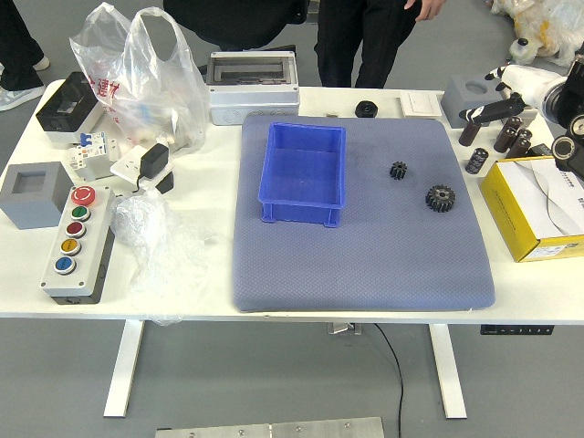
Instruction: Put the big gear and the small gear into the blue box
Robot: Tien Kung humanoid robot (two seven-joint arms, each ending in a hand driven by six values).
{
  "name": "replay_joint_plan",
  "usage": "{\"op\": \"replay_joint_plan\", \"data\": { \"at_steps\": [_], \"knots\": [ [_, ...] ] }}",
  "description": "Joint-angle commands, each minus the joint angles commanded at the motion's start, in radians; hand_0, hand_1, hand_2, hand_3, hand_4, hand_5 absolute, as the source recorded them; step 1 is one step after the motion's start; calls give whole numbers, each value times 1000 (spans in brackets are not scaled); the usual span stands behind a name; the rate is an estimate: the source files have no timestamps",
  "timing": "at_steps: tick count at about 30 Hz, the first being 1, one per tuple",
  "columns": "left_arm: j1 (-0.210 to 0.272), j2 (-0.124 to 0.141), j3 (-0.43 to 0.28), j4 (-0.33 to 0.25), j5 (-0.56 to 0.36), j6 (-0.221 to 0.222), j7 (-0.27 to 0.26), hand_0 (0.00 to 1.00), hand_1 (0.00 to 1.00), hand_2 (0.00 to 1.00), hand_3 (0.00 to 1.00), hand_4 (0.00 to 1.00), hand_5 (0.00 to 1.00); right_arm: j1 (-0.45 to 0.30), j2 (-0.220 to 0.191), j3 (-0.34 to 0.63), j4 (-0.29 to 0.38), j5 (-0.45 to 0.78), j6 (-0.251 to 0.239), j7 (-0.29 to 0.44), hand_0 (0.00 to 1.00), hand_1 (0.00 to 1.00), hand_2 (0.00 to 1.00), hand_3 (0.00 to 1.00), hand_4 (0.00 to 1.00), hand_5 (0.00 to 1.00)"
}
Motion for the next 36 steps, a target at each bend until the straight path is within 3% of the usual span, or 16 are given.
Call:
{"op": "replay_joint_plan", "data": {
  "at_steps": [2, 13, 14, 18, 19, 25, 26, 36],
  "knots": [
    [0, 0, 0, 0, 0, 0, 0, 902, 892, 902, 890, 675, 359, -1, 1, -1, -1, 0, 1, 0, 692, 697, 823, 910, 842, 507],
    [-1, 1, 4, 0, 0, 0, 0, 902, 893, 902, 890, 675, 359, -9, 27, -24, -13, 14, 10, 2, 684, 691, 817, 910, 845, 477],
    [-2, 0, 5, 0, 0, -1, 0, 902, 893, 902, 889, 675, 359, -10, 30, -27, -15, 16, 11, 2, 668, 677, 809, 885, 851, 427],
    [-2, -1, 6, 0, 0, -1, 0, 902, 893, 902, 889, 675, 359, -13, 39, -36, -21, 24, 15, 4, 668, 677, 809, 885, 851, 427],
    [-2, -1, 7, 0, 0, -1, 0, 902, 893, 901, 890, 676, 360, -14, 41, -39, -23, 26, 16, 4, 647, 660, 796, 858, 855, 376],
    [-2, -3, 10, 0, -1, -1, 0, 902, 893, 901, 890, 676, 360, -19, 52, -51, -32, 37, 20, 9, 647, 660, 796, 858, 855, 376],
    [-2, -3, 11, 0, -1, -1, 0, 902, 893, 902, 887, 675, 360, -21, 54, -53, -34, 39, 20, 11, 631, 642, 793, 866, 840, 306],
    [-5, -7, 14, 0, -1, -1, 0, 902, 893, 900, 884, 675, 359, -23, 73, -84, -61, 67, 29, 35, 621, 614, 788, 886, 837, 265]
  ]
}}
